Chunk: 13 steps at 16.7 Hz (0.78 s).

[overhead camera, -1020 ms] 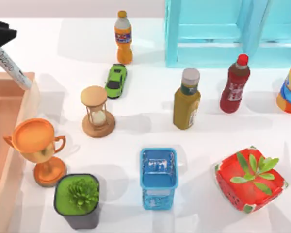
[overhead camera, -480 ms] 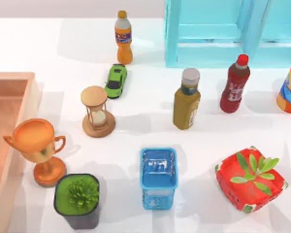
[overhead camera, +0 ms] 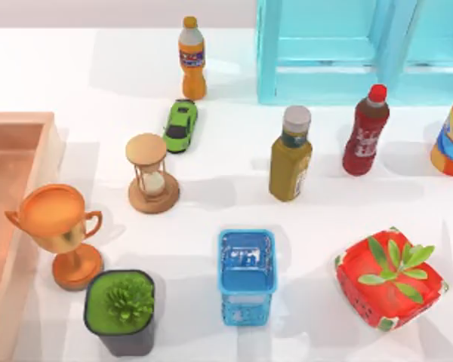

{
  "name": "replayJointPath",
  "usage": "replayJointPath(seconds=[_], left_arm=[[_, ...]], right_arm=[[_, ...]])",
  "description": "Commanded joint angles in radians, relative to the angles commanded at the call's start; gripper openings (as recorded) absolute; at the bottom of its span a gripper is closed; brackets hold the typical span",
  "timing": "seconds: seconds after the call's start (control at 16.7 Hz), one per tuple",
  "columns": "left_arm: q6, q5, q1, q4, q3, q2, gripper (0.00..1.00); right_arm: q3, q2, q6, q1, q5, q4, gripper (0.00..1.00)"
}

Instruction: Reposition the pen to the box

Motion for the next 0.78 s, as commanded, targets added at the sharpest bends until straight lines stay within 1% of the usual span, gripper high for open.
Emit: replayJointPath(seconds=[0.66, 0.78], left_arm=[[-0.071, -0.025, -0.056, 0.269, -0.198, 0.022, 0.0], [-0.076, -0.026, -0.061, 0.287, -0.214, 0.025, 0.0]], right_arm=[[0.0, 0.0, 0.0, 0.0, 0.0, 0.0, 1.0], [0.0, 0.0, 0.0, 0.0, 0.0, 0.0, 1.0]])
